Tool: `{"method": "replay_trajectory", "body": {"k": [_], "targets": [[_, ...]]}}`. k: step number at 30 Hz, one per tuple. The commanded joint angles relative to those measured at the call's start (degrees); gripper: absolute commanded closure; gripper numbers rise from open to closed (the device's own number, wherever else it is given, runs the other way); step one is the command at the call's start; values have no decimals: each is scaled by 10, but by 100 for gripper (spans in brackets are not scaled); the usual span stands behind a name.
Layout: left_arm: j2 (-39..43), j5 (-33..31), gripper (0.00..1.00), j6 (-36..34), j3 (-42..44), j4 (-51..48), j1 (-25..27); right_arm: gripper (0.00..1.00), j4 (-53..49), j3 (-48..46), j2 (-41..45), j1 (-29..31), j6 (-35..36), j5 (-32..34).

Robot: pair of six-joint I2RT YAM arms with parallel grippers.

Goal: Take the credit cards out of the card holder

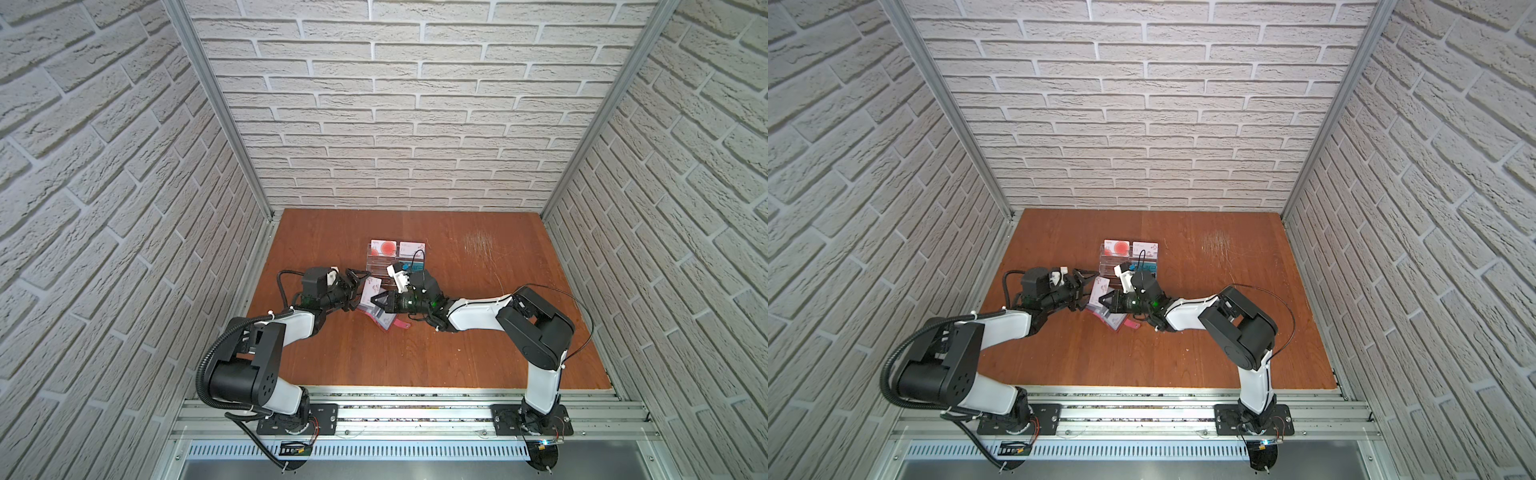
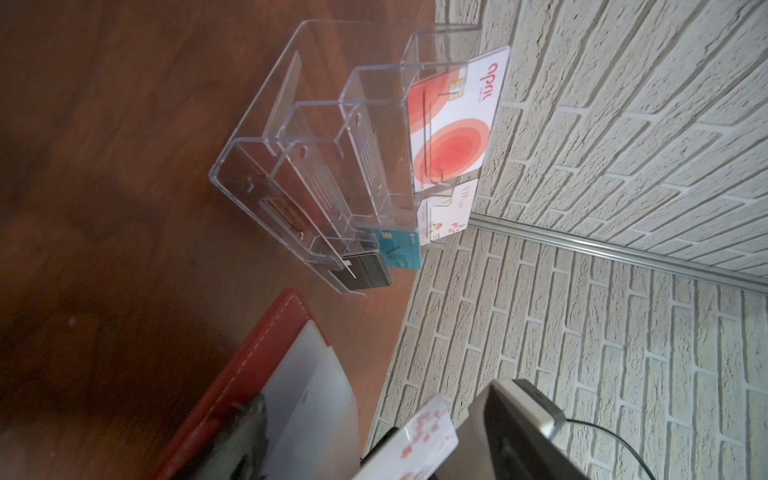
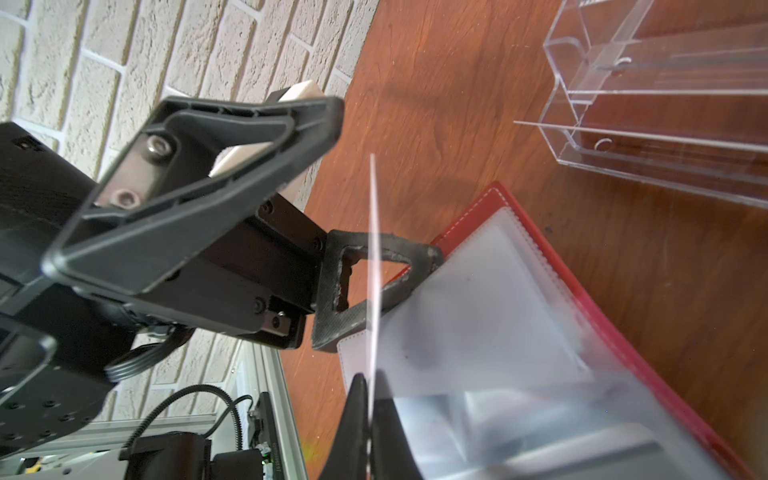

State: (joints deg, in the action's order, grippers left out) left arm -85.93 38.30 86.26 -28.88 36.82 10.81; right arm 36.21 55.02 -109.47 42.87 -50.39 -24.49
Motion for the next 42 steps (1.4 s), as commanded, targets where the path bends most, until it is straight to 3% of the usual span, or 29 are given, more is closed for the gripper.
{"method": "replay_trajectory", "body": {"k": [1, 24, 32, 37, 42], "targets": [[-10, 37, 25, 7, 8, 97, -4, 94, 66, 2, -10, -2, -7, -20], [-16, 109, 40, 0, 35, 141, -13, 94, 116, 25, -80, -5, -36, -72], [48, 91, 41, -115, 48, -49, -49, 94, 127, 14, -76, -15, -38, -90], [120, 58, 33, -252, -21, -292, -68, 94, 131, 17, -80, -16, -38, -101], [62, 118, 32, -236, -61, -280, -66, 94, 136, 18, -79, -16, -31, -108]]}}
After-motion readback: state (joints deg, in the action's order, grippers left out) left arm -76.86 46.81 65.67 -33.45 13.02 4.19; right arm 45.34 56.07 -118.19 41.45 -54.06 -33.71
